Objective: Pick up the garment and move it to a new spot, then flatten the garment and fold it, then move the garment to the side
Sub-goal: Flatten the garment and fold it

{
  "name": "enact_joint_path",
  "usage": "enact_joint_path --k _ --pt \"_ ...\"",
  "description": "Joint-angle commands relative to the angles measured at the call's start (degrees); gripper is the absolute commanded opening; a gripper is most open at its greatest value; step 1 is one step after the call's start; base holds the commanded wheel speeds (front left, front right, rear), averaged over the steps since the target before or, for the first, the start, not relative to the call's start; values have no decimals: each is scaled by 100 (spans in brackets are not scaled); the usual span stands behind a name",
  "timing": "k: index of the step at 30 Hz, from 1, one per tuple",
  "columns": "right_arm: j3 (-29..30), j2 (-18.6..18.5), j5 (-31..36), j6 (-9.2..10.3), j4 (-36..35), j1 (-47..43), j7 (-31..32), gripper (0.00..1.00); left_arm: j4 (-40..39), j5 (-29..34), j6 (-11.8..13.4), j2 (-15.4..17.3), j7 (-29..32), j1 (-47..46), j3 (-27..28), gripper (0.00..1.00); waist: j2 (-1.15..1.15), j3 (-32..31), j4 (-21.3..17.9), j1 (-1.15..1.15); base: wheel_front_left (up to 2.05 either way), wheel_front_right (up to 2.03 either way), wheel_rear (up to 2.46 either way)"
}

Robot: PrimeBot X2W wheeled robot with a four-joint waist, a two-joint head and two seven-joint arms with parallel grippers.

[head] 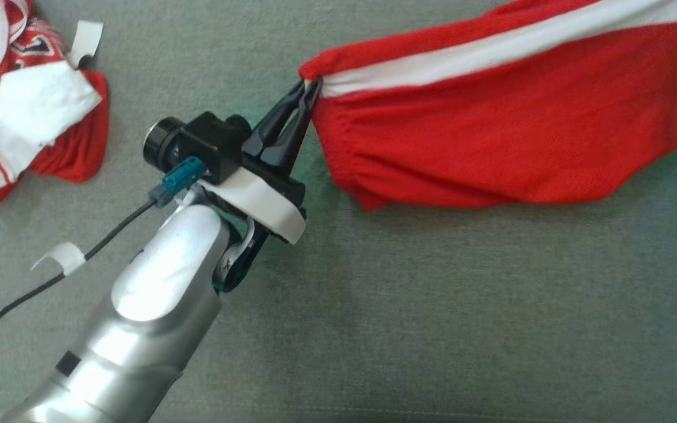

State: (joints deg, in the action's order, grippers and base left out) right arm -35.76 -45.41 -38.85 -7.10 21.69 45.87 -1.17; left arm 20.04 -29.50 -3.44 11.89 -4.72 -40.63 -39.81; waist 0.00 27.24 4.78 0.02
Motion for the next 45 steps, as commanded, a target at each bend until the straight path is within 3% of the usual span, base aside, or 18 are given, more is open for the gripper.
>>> enact_joint_path --k 1,7,8,9,10,11,17,24,30,31,32,33,39,45 --pt "-168 -209 -78 -39 116 170 -177 0 -123 -11 75 69 -99 -211 258 0 0 207 195 -2 0 0 0" --pt "-811 -99 -182 -39 862 827 -659 0 -118 45 125 10 -259 -223 210 0 0 332 313 -2 0 0 0" --pt "-908 -66 -226 -39 963 901 -719 13 -117 45 131 2 -273 -212 201 0 0 338 322 -2 0 0 0" --pt "-998 -30 -289 -39 1057 967 -770 57 -120 31 138 -13 -302 -201 206 0 0 343 328 -2 0 0 0" --pt "-1078 14 -381 -39 1130 1016 -816 100 -121 36 160 -24 -348 -195 213 46 0 343 329 -2 0 0 0" --pt "-1147 58 -489 -39 1209 1058 -853 100 -113 51 181 -33 -385 -190 208 100 0 338 324 -2 0 0 0" --pt "-1385 165 -1222 -39 1539 964 -1054 100 -103 147 499 -185 -728 -49 272 100 0 153 346 -2 0 0 0" --pt "-1733 73 -1888 -39 1997 394 -681 100 -322 556 1307 -373 -1007 595 438 100 0 -146 601 -2 0 0 0" --pt "-1896 76 -2234 -39 2329 57 -344 98 -735 691 1536 -507 -1025 1304 660 100 0 -289 866 -2 0 0 0" --pt "-1928 74 -2298 -39 2354 5 -283 67 -824 719 1539 -531 -1025 1432 712 100 0 -324 907 -2 0 0 0" --pt "-1957 65 -2346 -39 2364 -36 -258 25 -903 758 1542 -555 -1026 1546 768 100 0 -365 941 -2 0 0 0" --pt "-1975 56 -2392 -39 2374 -70 -261 0 -969 830 1555 -570 -1026 1642 821 100 0 -409 963 -2 0 0 0" --pt "-1823 -73 -2738 -39 2627 -256 -602 0 -1441 1408 1582 -638 -1027 2062 1236 100 0 -814 793 -2 0 0 0" --pt "-1673 -695 -3003 -39 2718 -529 -776 0 -1521 1651 1472 -592 -1027 2353 1442 100 0 -1033 415 -2 0 0 0"
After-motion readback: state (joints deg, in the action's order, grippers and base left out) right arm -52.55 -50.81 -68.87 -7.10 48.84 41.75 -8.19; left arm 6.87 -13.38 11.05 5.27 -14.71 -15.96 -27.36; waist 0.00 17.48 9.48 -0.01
